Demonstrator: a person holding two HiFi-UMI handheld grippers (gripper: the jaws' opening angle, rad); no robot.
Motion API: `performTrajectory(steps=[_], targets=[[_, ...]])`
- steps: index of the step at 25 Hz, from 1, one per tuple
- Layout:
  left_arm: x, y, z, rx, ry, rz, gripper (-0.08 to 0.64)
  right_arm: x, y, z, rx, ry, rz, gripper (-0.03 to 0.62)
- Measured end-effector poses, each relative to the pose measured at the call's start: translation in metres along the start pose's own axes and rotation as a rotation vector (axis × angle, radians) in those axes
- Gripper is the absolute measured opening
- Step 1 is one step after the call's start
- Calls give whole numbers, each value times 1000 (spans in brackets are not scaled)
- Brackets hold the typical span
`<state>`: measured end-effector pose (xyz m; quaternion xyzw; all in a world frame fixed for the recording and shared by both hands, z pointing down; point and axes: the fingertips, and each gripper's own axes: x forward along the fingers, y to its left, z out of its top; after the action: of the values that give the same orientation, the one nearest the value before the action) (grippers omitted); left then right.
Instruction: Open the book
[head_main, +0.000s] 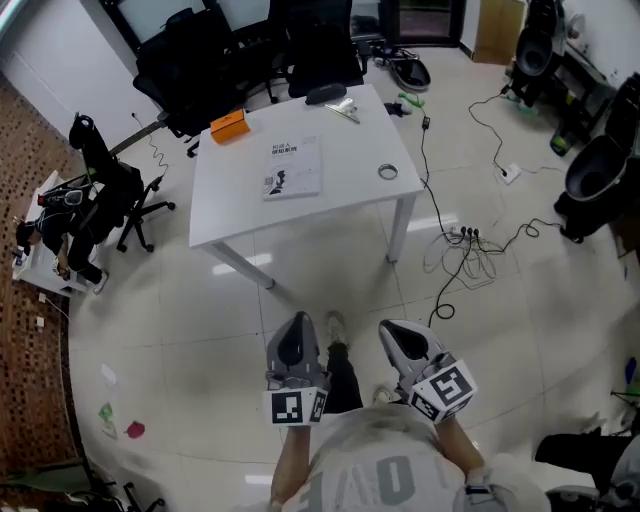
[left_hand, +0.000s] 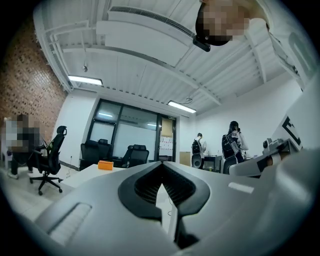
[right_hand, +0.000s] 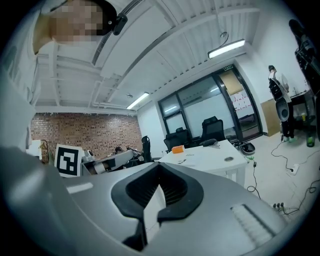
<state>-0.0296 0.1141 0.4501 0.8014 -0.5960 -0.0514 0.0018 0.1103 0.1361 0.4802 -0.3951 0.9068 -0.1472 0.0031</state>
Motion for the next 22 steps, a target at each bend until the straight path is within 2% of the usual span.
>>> performTrajectory(steps=[3,6,10,13,18,22], targets=[[45,27,1,1,-16,-26,12,45,-21,7,5,-2,-22,3],[97,67,8,0,-24,-51,12,104,-43,31,-11,-3,-43,3],[160,136,14,-31,-22,-44,12,185,-62,67,-29,-37,-61,3],[195,173,18,-14,-18,-40,12,230,-75,83,-22,-50,-76,3],[232,195,10,-10,9,-47,12,272,-90,89,1,-27,-84,3],[257,197,-2,-43,34,-41,12,294,-112,92,46,-19,-79,3]])
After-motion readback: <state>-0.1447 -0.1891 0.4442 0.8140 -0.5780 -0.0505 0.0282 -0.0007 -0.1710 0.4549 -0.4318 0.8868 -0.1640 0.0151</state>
